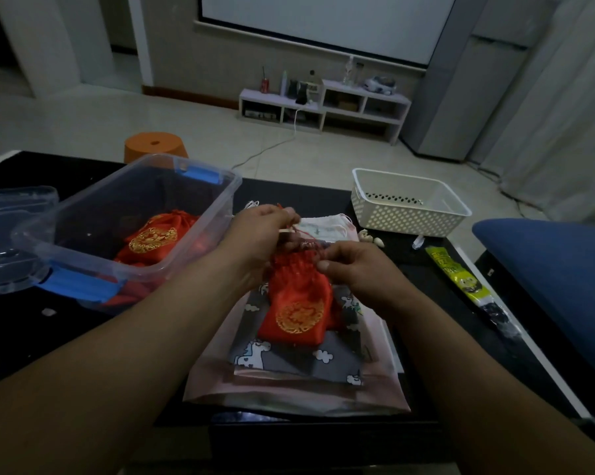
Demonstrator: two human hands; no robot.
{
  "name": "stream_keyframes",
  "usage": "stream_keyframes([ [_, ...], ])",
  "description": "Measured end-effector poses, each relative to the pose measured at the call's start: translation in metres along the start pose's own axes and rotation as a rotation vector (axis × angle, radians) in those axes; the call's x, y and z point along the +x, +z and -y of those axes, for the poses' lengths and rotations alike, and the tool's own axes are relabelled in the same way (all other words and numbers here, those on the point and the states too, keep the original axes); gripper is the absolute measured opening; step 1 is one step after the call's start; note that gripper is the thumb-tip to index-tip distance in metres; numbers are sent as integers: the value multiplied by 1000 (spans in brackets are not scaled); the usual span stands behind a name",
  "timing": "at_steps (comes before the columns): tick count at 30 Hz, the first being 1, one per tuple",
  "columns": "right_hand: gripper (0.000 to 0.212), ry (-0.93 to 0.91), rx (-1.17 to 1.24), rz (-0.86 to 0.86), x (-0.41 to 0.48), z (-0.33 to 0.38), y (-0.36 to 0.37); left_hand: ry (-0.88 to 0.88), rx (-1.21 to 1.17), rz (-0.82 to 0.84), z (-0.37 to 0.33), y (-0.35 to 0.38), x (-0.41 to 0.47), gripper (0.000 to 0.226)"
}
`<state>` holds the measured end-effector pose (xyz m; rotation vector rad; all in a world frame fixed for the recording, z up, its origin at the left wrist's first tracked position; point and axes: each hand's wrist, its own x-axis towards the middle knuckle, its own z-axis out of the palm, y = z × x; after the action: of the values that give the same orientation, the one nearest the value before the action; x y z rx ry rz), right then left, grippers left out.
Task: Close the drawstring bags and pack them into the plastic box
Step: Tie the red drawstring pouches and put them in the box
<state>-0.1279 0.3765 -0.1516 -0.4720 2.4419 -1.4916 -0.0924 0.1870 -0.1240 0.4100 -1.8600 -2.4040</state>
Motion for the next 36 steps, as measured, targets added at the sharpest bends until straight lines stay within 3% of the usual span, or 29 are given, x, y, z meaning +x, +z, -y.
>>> stream_keyframes([
  [3, 9, 108, 98, -20, -1, -10, 0, -56, -45, -162, 14, -8, 4, 11],
  [6, 5, 175, 173, -15, -3, -13, 5, -70, -11, -19, 26, -9, -1, 16],
  [10, 14, 208, 242, -22, -1, -15, 9, 41, 423, 288, 37, -6, -11, 24],
  [13, 16, 207, 239, -20, -1, -16, 10, 140, 705, 283, 44, -11, -8, 29],
  [21, 6, 112, 275, -29, -5, -4, 13, 327, 961, 232, 46, -11, -5, 26],
  [28, 4, 151, 335, -17, -5, 1, 15, 277, 911, 240, 48, -15, -3, 29],
  [33, 7, 215, 377, -5, -2, 7, 16, 112, 482, 255, 39, -14, -5, 26],
  [36, 10, 215, 251, 33, -4, 12, 14, 200, 413, 220, 20, -10, -3, 27],
])
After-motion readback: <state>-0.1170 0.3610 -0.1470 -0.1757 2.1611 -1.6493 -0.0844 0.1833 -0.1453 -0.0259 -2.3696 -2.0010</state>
